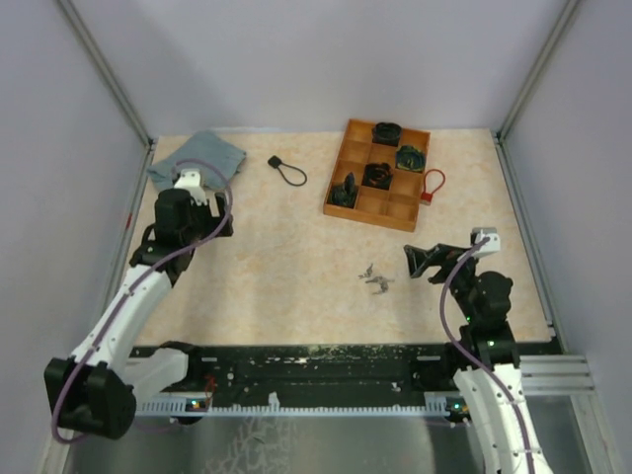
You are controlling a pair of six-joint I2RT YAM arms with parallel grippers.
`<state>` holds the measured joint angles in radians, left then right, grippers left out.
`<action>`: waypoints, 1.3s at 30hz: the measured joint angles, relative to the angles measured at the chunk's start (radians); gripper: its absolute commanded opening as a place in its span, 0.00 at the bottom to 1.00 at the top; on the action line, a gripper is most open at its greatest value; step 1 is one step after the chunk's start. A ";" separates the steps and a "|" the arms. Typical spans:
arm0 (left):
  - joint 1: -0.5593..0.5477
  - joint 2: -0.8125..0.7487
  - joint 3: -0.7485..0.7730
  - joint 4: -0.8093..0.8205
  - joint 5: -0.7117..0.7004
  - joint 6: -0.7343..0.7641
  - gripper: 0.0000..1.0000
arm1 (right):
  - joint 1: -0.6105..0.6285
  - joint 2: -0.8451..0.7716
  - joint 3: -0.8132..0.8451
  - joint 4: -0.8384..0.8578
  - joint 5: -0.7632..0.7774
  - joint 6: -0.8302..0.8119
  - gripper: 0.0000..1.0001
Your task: Unlock with the key
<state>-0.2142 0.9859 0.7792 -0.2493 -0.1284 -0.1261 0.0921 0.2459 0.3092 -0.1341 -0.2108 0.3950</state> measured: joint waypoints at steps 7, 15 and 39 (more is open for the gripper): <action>0.108 0.250 0.135 -0.015 0.020 -0.001 0.92 | 0.040 -0.056 -0.001 0.001 0.030 -0.002 0.98; 0.296 0.556 0.351 -0.039 0.100 -0.011 0.78 | 0.073 -0.068 -0.001 0.001 0.053 -0.002 0.98; 0.470 1.030 0.655 -0.247 0.163 -0.005 0.38 | 0.089 -0.083 -0.001 0.000 0.080 -0.002 0.98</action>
<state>0.2554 2.0155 1.4338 -0.4965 0.0341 -0.1307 0.1814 0.1627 0.3080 -0.1341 -0.1303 0.3927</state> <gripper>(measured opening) 0.402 0.985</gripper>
